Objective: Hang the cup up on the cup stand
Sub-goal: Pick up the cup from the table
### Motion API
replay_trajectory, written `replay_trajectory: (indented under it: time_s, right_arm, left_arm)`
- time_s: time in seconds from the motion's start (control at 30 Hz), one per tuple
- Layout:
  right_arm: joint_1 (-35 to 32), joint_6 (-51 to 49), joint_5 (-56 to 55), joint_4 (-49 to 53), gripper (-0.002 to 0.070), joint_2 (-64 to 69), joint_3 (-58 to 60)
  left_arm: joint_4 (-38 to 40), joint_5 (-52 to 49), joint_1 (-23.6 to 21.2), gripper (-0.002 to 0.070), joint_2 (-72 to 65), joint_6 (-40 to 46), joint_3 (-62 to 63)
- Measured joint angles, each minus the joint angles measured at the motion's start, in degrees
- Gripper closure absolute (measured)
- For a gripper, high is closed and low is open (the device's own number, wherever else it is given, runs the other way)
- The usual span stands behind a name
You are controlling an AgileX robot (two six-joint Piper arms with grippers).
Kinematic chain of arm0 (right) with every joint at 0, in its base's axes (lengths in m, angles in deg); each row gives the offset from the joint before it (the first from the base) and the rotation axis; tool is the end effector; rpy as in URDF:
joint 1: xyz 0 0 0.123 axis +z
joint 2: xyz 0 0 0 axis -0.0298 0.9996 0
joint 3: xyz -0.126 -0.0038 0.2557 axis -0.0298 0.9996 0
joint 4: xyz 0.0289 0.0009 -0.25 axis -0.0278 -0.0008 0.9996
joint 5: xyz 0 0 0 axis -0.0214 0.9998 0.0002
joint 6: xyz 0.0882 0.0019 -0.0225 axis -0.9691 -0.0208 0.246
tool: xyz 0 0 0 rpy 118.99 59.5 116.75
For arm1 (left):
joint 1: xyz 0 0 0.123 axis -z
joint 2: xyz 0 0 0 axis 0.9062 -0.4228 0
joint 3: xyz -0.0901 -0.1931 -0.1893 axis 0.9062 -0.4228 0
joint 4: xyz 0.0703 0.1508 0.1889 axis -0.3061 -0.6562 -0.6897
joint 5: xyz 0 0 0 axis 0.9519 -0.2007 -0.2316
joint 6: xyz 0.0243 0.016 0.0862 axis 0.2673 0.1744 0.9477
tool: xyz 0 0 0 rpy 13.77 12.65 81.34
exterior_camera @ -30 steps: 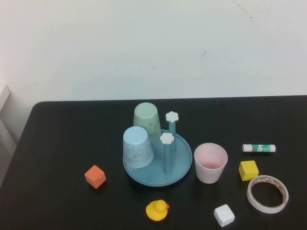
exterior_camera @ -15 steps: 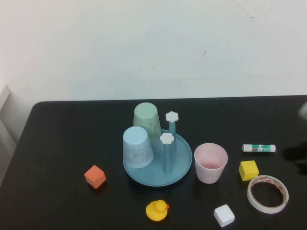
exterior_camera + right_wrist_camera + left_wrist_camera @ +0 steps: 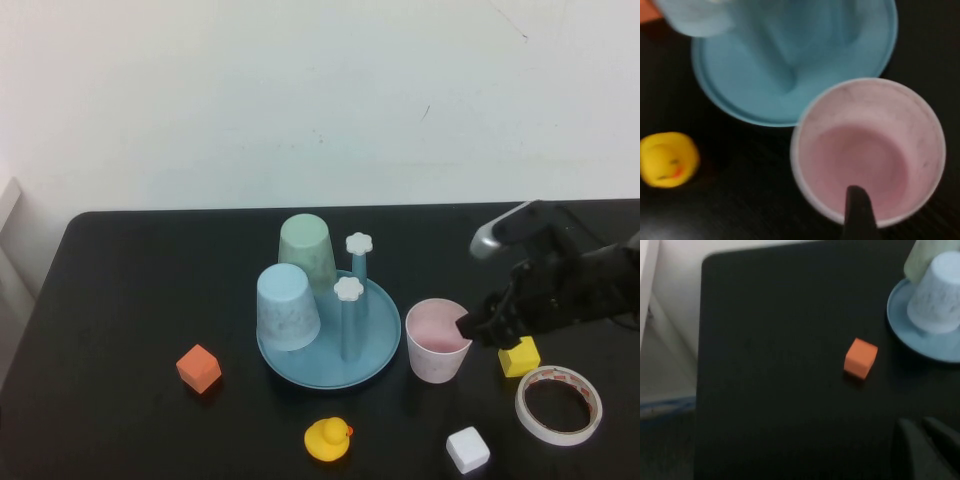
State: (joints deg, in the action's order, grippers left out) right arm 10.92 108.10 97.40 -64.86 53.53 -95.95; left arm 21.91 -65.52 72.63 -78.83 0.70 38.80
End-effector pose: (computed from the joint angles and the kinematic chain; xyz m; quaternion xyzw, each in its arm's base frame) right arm 0.3519 0.1124 0.1407 -0.2949 0.8948 0.1623 0.2933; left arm 0.0992 -0.0161 0.2873 0.0517 0.8649 -0.0549 0.4963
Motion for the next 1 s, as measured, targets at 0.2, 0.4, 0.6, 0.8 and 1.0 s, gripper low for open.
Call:
replay_trajectory:
  time_s: [0.2, 0.4, 0.6, 0.8, 1.0]
  right_arm:
    - [0.0, 0.0, -1.21, -0.08, 0.0253, 8.45, -5.61]
    - [0.0, 0.0, -1.21, -0.65, 0.0332, 12.63, -8.8]
    - [0.0, 0.0, -2.39, -2.01, 0.0551, 13.61, -10.75]
    - [0.0, 0.22, -3.0, -2.01, 0.0647, 11.31, -11.95]
    - [0.0, 0.22, -3.78, -1.62, 0.0649, 1.19, -11.99]
  left_arm:
    - [7.79, 6.47, 0.0, 0.0676, 0.0, 3.72, -2.78]
    - [19.38, 9.81, 0.0, 0.0676, 0.0, 10.9, -3.21]
    - [35.47, 12.16, 0.0, 0.0676, 0.0, 21.45, -3.21]
    - [56.19, 13.9, 0.0, 0.0676, 0.0, 30.71, -3.21]
    - [78.9, 14.76, 0.0, 0.0625, 0.0, 37.13, -3.21]
